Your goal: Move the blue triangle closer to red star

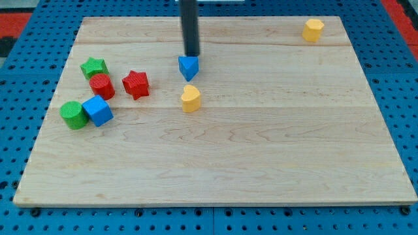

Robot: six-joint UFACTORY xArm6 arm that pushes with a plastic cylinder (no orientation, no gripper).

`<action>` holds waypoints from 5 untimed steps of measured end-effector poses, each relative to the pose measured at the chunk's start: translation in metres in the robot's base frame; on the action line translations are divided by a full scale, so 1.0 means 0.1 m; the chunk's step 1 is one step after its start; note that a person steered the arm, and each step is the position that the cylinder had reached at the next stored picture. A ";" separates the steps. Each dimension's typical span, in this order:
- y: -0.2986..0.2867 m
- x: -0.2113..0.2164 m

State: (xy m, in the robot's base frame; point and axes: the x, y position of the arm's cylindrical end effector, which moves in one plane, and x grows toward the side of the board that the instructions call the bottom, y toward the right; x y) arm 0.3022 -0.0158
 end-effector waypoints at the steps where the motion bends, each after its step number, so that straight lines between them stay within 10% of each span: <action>1: 0.32 0.06; 5: -1.14 0.38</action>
